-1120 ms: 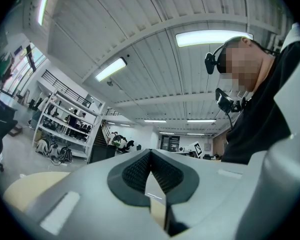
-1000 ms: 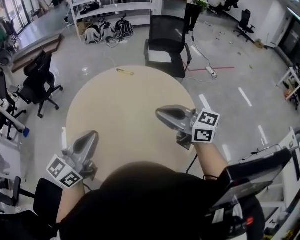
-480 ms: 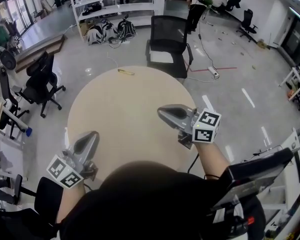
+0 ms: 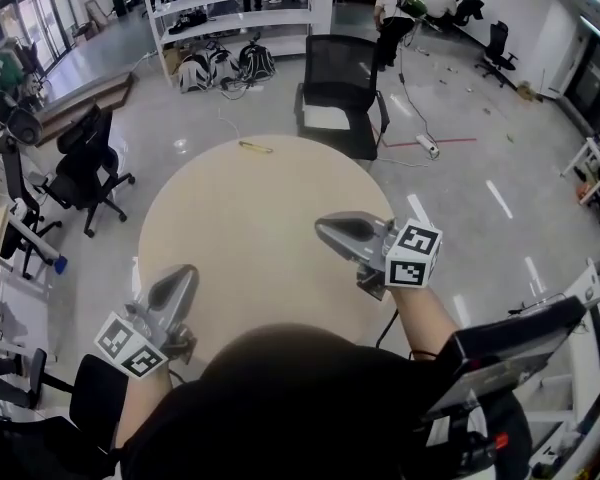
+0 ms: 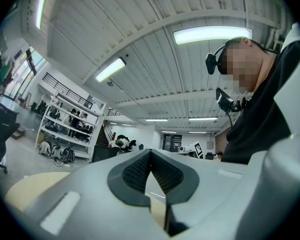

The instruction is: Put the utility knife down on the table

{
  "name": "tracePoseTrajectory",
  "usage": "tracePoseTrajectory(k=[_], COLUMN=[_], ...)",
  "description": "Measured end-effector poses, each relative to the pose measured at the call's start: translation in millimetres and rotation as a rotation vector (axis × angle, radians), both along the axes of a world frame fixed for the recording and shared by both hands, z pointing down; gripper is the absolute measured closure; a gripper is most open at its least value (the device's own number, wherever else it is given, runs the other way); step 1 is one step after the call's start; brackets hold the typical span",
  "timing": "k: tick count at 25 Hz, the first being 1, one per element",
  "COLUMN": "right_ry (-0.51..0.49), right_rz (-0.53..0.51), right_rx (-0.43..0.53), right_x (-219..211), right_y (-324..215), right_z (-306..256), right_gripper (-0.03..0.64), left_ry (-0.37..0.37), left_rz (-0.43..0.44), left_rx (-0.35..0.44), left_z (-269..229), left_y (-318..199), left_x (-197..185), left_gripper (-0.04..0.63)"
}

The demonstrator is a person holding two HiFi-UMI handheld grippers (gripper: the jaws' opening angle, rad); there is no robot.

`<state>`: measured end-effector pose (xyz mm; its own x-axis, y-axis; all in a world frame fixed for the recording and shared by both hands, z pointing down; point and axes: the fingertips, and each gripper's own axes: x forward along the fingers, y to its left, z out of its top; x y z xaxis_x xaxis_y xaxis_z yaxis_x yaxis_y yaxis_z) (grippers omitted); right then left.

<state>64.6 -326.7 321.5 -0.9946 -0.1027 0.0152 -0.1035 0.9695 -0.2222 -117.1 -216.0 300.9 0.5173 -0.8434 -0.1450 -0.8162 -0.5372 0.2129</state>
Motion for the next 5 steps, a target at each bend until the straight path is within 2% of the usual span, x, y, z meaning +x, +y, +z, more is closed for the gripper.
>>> tracePoseTrajectory(k=[5], right_ry=[0.003], right_rz=[0.002], right_rx=[-0.001], right_x=[-0.6], right_y=[1.1], right_z=[-0.6], right_gripper=[0.603], left_ry=[0.003], left_rz=[0.0], left_rx=[0.0], left_z=[-0.7], left_y=[1.0], left_x=[-2.4], left_gripper=[0.597])
